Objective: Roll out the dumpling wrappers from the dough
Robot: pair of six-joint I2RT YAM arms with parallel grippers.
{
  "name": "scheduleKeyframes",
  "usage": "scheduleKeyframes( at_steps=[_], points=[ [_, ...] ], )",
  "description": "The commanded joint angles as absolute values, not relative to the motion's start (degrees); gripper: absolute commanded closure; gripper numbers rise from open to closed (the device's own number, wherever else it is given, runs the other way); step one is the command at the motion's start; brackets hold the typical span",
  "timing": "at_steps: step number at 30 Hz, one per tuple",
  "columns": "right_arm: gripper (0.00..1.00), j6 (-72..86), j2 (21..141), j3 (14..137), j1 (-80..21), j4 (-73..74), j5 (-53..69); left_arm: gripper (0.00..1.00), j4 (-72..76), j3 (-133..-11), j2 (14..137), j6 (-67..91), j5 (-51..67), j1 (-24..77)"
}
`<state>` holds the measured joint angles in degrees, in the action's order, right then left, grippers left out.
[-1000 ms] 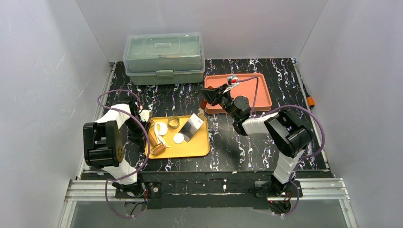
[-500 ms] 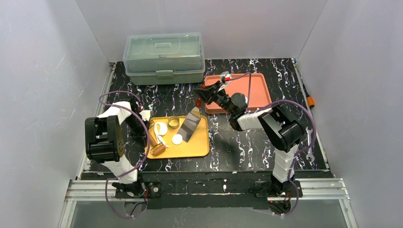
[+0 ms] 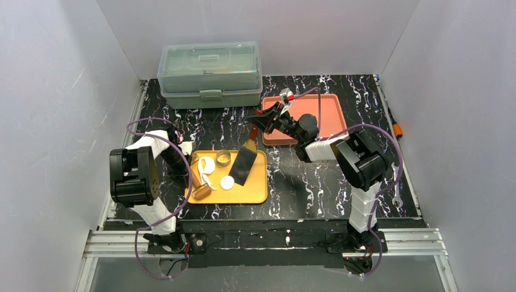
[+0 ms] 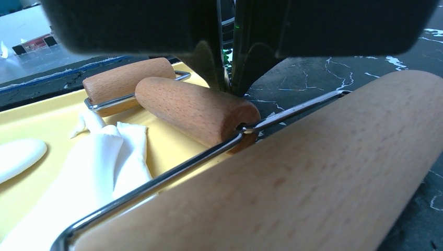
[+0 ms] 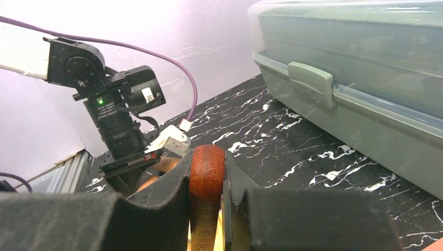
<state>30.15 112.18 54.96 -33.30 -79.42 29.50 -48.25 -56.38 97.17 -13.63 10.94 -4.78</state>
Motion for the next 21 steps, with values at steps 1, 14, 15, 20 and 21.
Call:
scheduleKeyframes(
  at_steps=[1, 14, 15, 20, 21],
  points=[
    [0.99, 20.82, 110.00, 51.47, -33.66, -73.83, 34.57, 1.00, -39.93, -54.55, 98.11, -14.08, 7.46, -5.14],
    [0.99, 16.02, 110.37, 47.63, -35.85, -77.10, 7.49, 1.00, -39.39, -54.45, 98.70, -13.91, 7.90, -5.14],
    [0.99, 16.94, 111.55, 48.05, -35.93, -78.49, 8.03, 1.00, -39.30, -54.49, 98.83, -13.90, 8.02, -5.17],
    [0.99, 17.75, 113.48, 49.87, -35.92, -78.20, 13.26, 1.00, -39.20, -54.41, 98.74, -13.89, 8.09, -5.12],
    [0.99, 17.52, 113.53, 50.37, -35.94, -77.43, 15.44, 1.00, -39.12, -54.33, 98.74, -13.89, 8.02, -5.10]
  ],
)
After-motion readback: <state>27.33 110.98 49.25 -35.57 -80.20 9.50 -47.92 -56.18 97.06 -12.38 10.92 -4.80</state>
